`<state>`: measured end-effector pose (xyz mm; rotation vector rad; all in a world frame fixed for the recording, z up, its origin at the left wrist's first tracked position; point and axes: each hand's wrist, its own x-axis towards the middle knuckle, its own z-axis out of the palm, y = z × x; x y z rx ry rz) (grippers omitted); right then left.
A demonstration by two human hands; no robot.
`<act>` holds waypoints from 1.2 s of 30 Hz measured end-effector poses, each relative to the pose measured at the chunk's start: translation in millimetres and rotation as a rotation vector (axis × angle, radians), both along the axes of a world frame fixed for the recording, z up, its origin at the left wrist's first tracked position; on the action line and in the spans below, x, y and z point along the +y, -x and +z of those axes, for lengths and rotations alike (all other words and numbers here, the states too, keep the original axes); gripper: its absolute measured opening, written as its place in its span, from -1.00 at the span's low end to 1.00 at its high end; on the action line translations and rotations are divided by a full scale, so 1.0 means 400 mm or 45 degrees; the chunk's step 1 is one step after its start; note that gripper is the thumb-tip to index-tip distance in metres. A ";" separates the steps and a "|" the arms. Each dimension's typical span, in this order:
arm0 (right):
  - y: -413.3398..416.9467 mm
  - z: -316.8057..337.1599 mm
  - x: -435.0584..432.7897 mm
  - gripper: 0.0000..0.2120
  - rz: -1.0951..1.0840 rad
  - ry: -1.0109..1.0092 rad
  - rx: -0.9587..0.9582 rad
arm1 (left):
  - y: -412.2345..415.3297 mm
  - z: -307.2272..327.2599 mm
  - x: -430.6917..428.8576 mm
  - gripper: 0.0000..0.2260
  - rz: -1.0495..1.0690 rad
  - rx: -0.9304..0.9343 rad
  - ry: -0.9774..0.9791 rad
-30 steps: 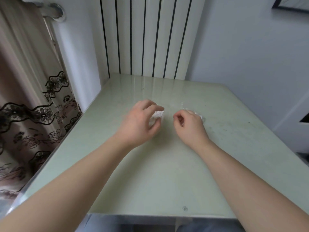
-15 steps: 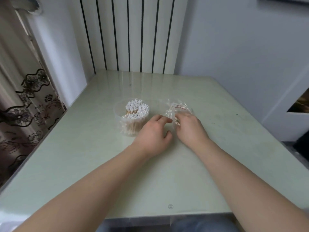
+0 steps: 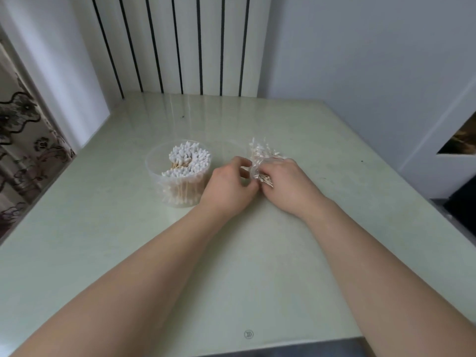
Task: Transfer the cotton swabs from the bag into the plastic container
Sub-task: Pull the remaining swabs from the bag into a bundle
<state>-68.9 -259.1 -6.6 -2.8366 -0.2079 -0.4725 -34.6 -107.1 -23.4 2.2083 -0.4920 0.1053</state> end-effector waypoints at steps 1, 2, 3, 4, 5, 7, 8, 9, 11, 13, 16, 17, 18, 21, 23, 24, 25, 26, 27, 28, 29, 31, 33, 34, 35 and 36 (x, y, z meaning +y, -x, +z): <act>-0.002 -0.005 -0.002 -0.87 0.004 -0.017 -0.016 | -0.002 -0.006 0.000 -0.82 0.021 -0.017 0.018; -0.006 -0.012 -0.004 -0.86 -0.003 -0.023 -0.023 | -0.005 -0.014 -0.001 -0.85 0.039 -0.040 0.025; -0.009 -0.014 -0.006 -0.86 -0.026 -0.015 -0.026 | -0.007 -0.019 -0.001 -0.82 0.043 -0.083 0.021; -0.012 -0.018 -0.008 -0.85 -0.044 0.007 -0.027 | -0.009 -0.027 -0.002 -0.80 0.029 -0.138 0.011; -0.010 -0.015 -0.008 -0.83 -0.052 0.036 -0.028 | -0.009 -0.028 -0.001 -0.81 0.011 -0.194 0.014; -0.011 -0.012 -0.006 -0.77 -0.034 0.090 -0.018 | -0.010 -0.035 0.000 -0.88 -0.017 -0.253 0.032; -0.012 -0.010 -0.006 -0.75 -0.028 0.123 -0.013 | -0.012 -0.038 0.000 -0.84 -0.024 -0.263 0.040; -0.012 -0.012 -0.007 -0.75 -0.038 0.155 -0.010 | -0.012 -0.040 -0.001 -0.79 -0.032 -0.269 0.027; -0.010 -0.013 -0.010 -0.79 -0.077 0.181 -0.021 | -0.014 -0.041 -0.002 -0.68 -0.064 -0.293 -0.039; -0.004 -0.011 -0.013 -0.80 -0.096 0.163 -0.049 | -0.013 -0.036 -0.001 -0.63 -0.109 -0.295 -0.059; 0.012 0.000 -0.012 -0.76 -0.079 0.136 -0.112 | -0.011 -0.027 -0.003 -0.63 -0.078 -0.234 -0.047; 0.013 0.004 -0.015 -0.75 -0.090 0.147 -0.104 | -0.011 -0.025 -0.005 -0.63 -0.053 -0.228 -0.053; 0.015 0.011 -0.017 -0.74 -0.110 0.177 -0.085 | -0.011 -0.024 -0.006 -0.63 -0.033 -0.225 -0.065; 0.019 0.027 -0.028 -0.69 -0.147 0.193 -0.111 | -0.014 -0.022 -0.007 -0.64 0.011 -0.195 -0.082; 0.022 0.029 -0.034 -0.70 -0.163 0.067 -0.158 | -0.016 -0.023 -0.010 -0.66 0.029 -0.177 -0.099; 0.024 0.031 -0.038 -0.73 -0.183 -0.026 -0.173 | -0.016 -0.023 -0.010 -0.66 0.036 -0.173 -0.105; 0.026 0.032 -0.042 -0.76 -0.214 -0.126 -0.178 | -0.016 -0.023 -0.010 -0.66 0.037 -0.166 -0.112; 0.028 0.032 -0.047 -0.77 -0.248 -0.222 -0.177 | -0.017 -0.024 -0.012 -0.66 0.034 -0.157 -0.123; 0.032 0.034 -0.051 -0.78 -0.270 -0.296 -0.172 | -0.018 -0.026 -0.013 -0.66 0.033 -0.153 -0.132; 0.035 0.035 -0.053 -0.79 -0.274 -0.344 -0.171 | -0.019 -0.027 -0.014 -0.66 0.032 -0.151 -0.139; 0.039 0.038 -0.053 -0.80 -0.269 -0.380 -0.167 | -0.021 -0.028 -0.014 -0.65 0.033 -0.150 -0.145; 0.045 0.041 -0.052 -0.80 -0.264 -0.447 -0.158 | -0.023 -0.030 -0.014 -0.65 0.037 -0.146 -0.145; 0.048 0.045 -0.053 -0.81 -0.278 -0.482 -0.173 | -0.025 -0.029 -0.014 -0.64 0.040 -0.140 -0.140; 0.049 0.048 -0.055 -0.82 -0.290 -0.495 -0.192 | -0.025 -0.028 -0.014 -0.63 0.042 -0.134 -0.141; 0.052 0.051 -0.059 -0.82 -0.297 -0.511 -0.211 | -0.026 -0.028 -0.013 -0.63 0.044 -0.130 -0.145; 0.054 0.053 -0.063 -0.84 -0.301 -0.530 -0.220 | -0.025 -0.028 -0.014 -0.61 0.047 -0.131 -0.148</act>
